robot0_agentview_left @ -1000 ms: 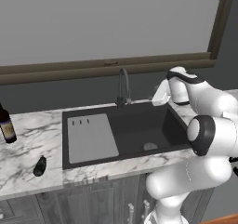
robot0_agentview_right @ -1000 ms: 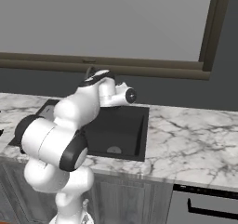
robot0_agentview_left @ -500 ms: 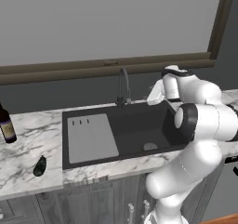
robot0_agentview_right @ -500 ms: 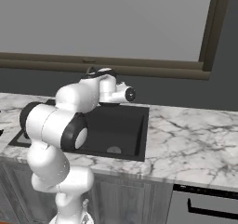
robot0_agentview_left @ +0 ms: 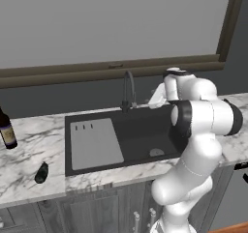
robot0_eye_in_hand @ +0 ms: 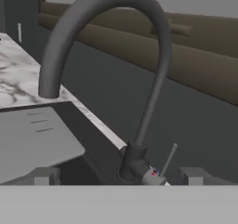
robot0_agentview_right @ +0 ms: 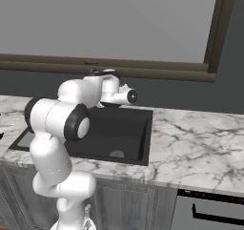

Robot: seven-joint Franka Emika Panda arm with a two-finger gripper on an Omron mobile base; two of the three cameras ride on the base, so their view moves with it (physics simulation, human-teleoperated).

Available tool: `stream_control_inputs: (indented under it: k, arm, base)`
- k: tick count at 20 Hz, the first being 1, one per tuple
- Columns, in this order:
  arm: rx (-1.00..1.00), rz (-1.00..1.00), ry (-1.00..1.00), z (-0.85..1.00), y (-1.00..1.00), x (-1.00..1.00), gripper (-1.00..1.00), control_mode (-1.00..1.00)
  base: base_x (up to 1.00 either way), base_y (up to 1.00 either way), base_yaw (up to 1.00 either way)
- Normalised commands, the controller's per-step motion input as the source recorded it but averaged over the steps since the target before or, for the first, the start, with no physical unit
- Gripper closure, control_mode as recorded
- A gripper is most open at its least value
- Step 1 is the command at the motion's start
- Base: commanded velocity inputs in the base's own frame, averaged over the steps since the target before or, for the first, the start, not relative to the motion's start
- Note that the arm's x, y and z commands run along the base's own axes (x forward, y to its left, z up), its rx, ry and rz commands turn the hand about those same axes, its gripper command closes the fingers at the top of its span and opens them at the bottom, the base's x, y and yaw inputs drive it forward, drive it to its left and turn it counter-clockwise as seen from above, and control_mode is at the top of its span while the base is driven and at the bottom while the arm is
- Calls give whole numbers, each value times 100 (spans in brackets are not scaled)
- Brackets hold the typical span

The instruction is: Turn on the sink faucet. Then move the eggplant from the counter to the sink. Turn off the sink. Move the vegetable from the sink to the pot next to the stove. Finally move the pot to the rear left burner.

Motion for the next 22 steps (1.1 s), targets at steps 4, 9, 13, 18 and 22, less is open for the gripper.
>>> stream_control_inputs:
  k: [4, 9, 13, 18, 22]
  arm:
    - [0, 0, 0, -16, 0, 29, -100, -100]
    - [0, 0, 0, -17, 2, 28, -100, -100]
    - [0, 0, 0, -14, 3, 28, -100, -100]
    - [0, 0, 0, -13, 8, 30, -100, -100]
    - [0, 0, 0, -12, 7, 29, -100, -100]
  base:
    - [0, 0, 0]
    - [0, 0, 0]
    - [0, 0, 0]
    - [0, 0, 0]
    - [0, 0, 0]
